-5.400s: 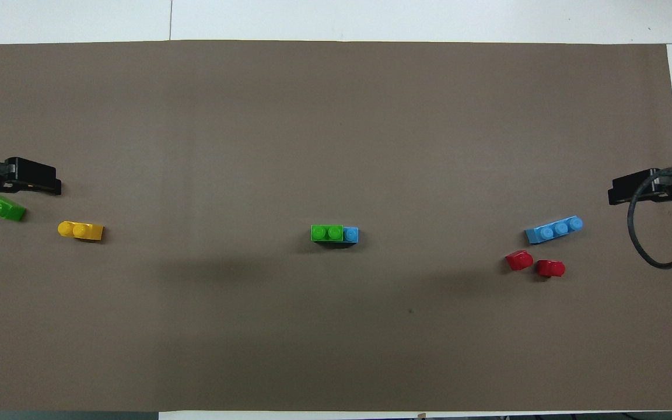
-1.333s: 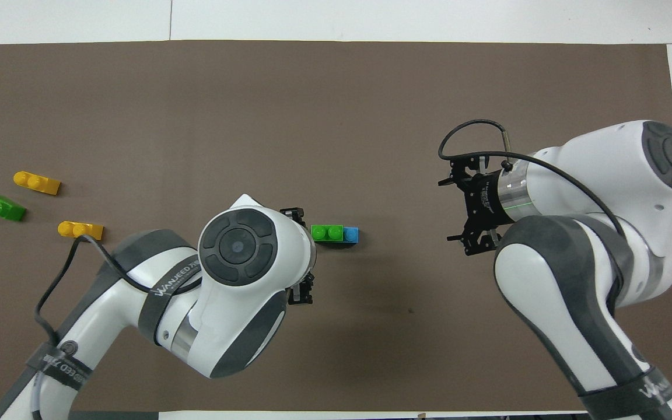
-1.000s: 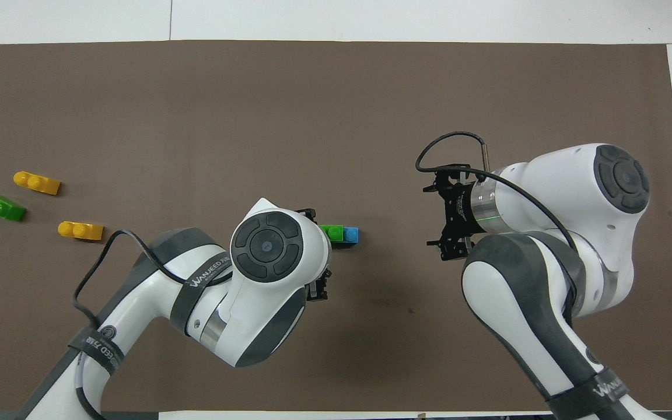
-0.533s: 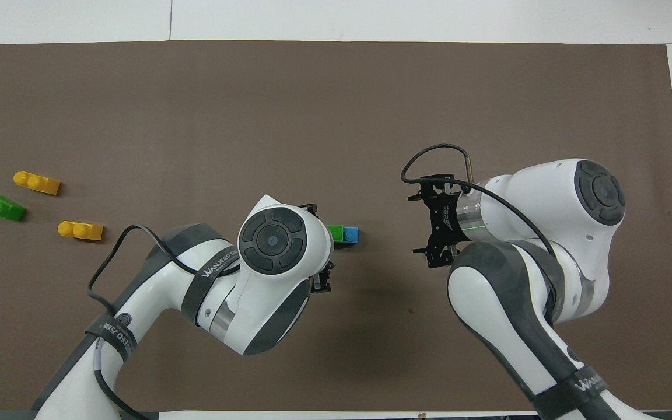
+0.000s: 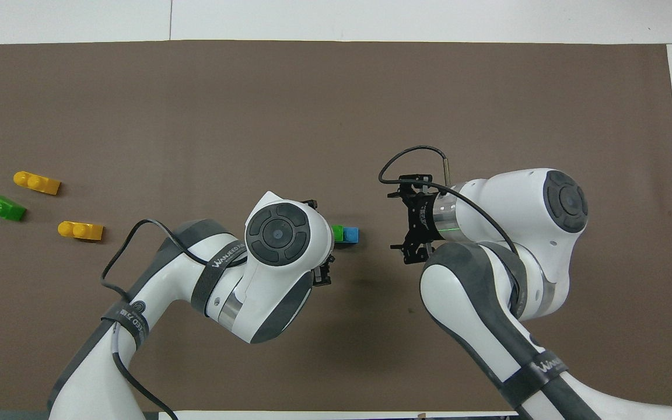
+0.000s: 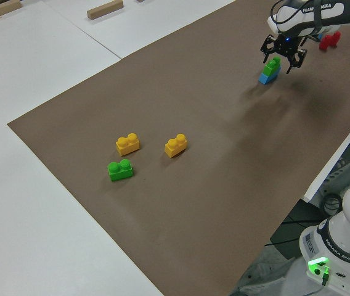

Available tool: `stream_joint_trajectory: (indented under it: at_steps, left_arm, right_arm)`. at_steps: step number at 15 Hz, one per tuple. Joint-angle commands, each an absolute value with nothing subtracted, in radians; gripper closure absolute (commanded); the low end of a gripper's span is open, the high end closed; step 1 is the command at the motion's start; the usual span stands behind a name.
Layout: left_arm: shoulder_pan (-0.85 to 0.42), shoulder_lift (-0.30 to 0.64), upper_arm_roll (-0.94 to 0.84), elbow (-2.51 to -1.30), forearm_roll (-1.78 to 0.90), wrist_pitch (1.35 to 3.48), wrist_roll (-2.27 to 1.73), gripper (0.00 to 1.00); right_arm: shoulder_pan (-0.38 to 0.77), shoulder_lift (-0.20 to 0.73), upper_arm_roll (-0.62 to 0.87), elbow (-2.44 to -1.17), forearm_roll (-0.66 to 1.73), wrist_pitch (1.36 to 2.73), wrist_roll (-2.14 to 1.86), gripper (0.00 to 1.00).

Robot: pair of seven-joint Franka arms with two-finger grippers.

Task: Remove green block with left arm and hold with right
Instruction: 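Grasp the blue brick with the right gripper while the left gripper holds green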

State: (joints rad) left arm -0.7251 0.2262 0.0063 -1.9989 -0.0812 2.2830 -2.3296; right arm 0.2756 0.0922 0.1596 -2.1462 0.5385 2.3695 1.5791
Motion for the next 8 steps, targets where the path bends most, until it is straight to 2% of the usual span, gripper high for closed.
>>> stream_joint_trajectory:
  at_steps: [1, 8]
  left_arm:
    - [-0.729, 0.239, 0.012, -1.983, -0.058, 2.290, -2.342, 0.00]
    - [-0.738, 0.242, 0.012, -1.991, -0.058, 2.298, -2.344, 0.00]
  right_arm:
    - [0.296, 0.097, 0.158, -2.170, 0.572, 2.408, 1.529, 0.01]
    - [0.324, 0.153, 0.160, -2.168, 0.618, 2.433, 1.508, 0.01]
